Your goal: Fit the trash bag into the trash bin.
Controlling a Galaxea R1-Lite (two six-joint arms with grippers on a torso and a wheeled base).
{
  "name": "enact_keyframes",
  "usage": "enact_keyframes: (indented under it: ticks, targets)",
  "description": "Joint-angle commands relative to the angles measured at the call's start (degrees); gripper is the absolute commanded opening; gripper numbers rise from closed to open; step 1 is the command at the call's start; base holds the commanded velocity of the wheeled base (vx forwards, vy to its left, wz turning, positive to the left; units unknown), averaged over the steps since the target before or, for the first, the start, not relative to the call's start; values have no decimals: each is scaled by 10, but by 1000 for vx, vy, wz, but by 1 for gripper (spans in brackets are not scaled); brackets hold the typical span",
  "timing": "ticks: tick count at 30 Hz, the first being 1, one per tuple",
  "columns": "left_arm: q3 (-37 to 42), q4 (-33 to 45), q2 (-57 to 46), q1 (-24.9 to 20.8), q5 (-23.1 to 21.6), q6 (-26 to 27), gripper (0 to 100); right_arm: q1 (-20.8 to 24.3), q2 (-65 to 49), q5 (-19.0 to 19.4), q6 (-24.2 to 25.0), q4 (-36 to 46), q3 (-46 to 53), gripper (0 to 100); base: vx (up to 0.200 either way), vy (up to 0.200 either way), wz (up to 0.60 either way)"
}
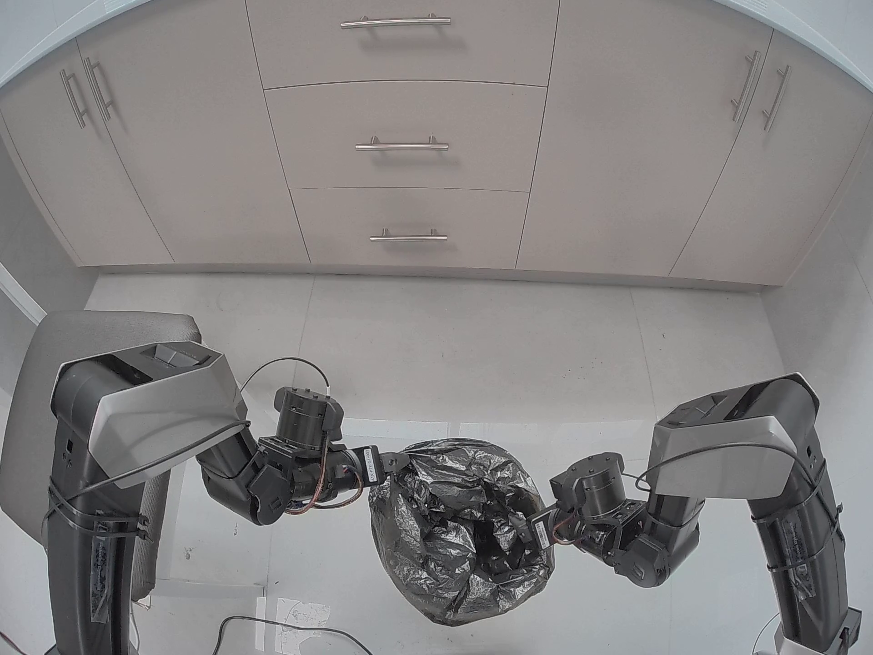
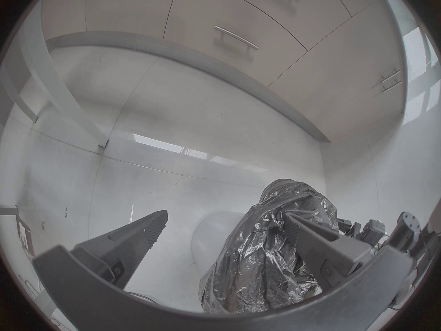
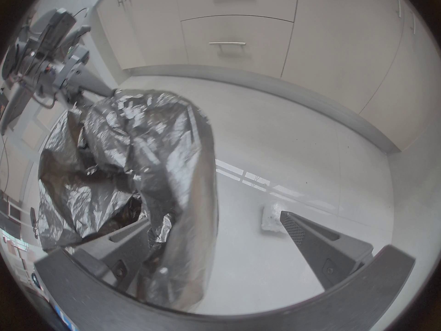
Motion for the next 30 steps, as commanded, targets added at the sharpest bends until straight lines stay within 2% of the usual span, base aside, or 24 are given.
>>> enact_keyframes:
  ticks: [1,12,14,17,18,23,26,30]
  targets:
    - [1,0,1,-1,0,0,100,-11,-7,0,2,1,-14,100,0,0,0]
    - [1,-1,1,-3,2,0,100,1,-32,5,3,-10,12,100,0,0,0]
    - [8,-18,1,-8,18,-1,100,22,-69,45,21,-11,43,100,0,0,0]
    - [46,-57,-6,-26,33,-9,100,45,-134,130,53,-5,90,100,0,0,0]
    - [57,-65,-10,-32,33,-10,100,49,-145,140,56,-4,96,100,0,0,0]
    - [126,-87,-94,-75,31,-28,100,56,-202,147,60,-2,114,100,0,0,0]
    - [151,-86,-149,-96,25,-57,100,41,-218,147,60,-3,113,100,0,0,0]
    - [189,-85,-216,-107,13,-64,100,8,-223,154,60,-3,112,100,0,0,0]
